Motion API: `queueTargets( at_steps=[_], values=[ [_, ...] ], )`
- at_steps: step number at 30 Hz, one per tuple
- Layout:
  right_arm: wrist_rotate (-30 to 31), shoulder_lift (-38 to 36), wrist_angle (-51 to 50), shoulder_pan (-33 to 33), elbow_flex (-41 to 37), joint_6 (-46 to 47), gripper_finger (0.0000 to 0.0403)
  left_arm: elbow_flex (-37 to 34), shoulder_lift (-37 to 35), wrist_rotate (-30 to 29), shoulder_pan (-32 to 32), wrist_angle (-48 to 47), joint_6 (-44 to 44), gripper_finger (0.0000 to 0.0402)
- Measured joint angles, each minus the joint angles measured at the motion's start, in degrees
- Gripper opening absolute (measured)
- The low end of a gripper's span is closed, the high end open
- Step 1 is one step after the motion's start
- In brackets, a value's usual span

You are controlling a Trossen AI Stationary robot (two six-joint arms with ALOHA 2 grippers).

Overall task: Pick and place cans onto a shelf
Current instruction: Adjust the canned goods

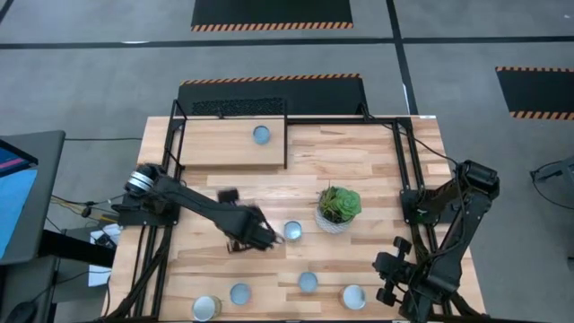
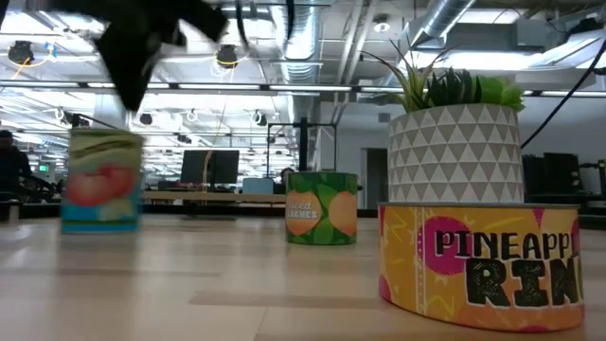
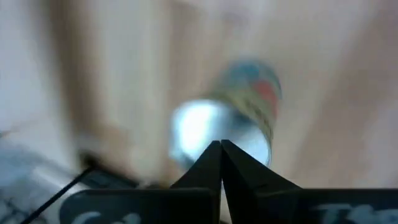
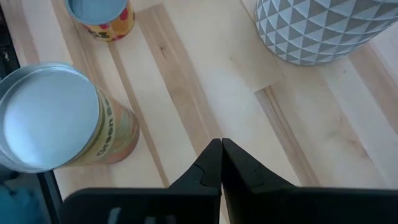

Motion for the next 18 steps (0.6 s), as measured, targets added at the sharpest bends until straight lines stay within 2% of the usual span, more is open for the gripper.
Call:
queueTargets(
  at_steps=[3, 7, 12, 14, 16, 18],
  values=[
    [0.0, 0.0, 0.0, 0.0, 0.0, 0.0, 0.0026, 0.3, -5.0, -5.3, -0.4, -0.5, -5.0, 0.0000],
    [0.0, 0.0, 0.0, -0.1, 0.0, -0.1, 0.0021, 0.3, -8.3, -7.9, -1.6, 12.3, -2.7, 0.0000],
    [0.1, 0.0, 0.0, -0.1, 0.0, -0.1, 0.0019, 0.3, -8.1, -8.8, -2.5, 34.5, 10.6, 0.0000],
    [0.1, 0.0, 0.0, -0.1, 0.0, -0.1, 0.0022, 0.5, -6.8, -8.0, -2.6, 46.8, 18.3, 0.0000],
    [0.1, 0.0, -0.1, -0.1, 0.0, -0.1, 0.0024, 0.5, -4.7, -5.3, -2.4, 56.4, 25.1, 0.0000],
    [0.1, 0.0, -0.1, -0.1, 0.0, -0.2, 0.0026, 0.5, -2.0, -0.2, -2.2, 67.4, 31.2, 0.0000]
  ],
)
